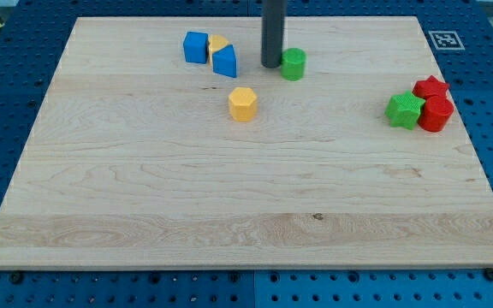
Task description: Move the green circle into a green star
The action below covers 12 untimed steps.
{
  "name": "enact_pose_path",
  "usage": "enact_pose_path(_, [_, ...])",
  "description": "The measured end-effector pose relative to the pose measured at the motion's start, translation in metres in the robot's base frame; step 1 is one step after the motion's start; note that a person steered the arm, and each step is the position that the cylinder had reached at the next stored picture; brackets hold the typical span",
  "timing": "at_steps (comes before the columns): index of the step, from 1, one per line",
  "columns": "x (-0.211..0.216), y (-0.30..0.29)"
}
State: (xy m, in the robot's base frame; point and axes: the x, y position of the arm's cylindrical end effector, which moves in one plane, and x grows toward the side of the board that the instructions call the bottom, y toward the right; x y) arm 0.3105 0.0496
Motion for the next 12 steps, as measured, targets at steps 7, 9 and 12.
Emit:
enact_pose_path(7, [0.02,0.127])
enact_pose_path(9, [0.011,0.154])
enact_pose_path(12, [0.06,0.182])
